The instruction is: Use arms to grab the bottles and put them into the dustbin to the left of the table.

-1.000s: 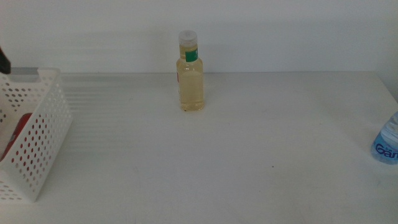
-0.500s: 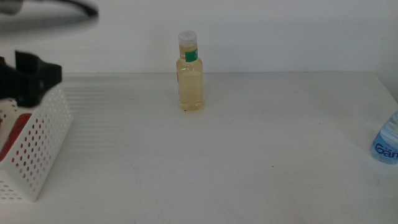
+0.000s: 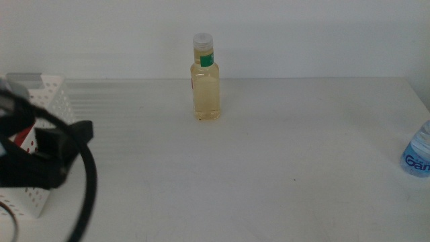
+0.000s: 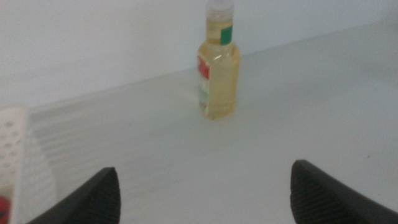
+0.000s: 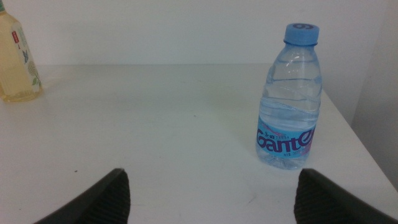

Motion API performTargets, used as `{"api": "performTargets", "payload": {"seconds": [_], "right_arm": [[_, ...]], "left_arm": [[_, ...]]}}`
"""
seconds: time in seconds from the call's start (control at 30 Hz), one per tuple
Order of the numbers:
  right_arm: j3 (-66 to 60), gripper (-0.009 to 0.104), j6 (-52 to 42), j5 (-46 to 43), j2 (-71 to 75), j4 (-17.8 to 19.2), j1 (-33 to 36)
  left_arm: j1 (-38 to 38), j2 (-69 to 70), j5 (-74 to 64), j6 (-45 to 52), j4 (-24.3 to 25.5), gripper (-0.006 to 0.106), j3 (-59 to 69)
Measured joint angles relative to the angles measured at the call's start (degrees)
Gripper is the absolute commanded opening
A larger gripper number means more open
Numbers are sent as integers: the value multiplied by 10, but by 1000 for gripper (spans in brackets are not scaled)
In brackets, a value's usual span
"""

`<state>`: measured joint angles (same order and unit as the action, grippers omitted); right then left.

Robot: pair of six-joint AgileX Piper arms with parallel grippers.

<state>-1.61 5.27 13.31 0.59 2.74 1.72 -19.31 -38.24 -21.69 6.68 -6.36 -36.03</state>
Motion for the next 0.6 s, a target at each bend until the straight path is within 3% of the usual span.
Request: {"api": "performTargets", "payload": {"seconds": [0.27,0.6], "right_arm": [[0,75,0,0,0,0,0],[0,75,0,0,0,0,0]], "left_arm": [[-69,1,217,-67,31,90,131],[-72,1,248,-73,33,90,139]]}}
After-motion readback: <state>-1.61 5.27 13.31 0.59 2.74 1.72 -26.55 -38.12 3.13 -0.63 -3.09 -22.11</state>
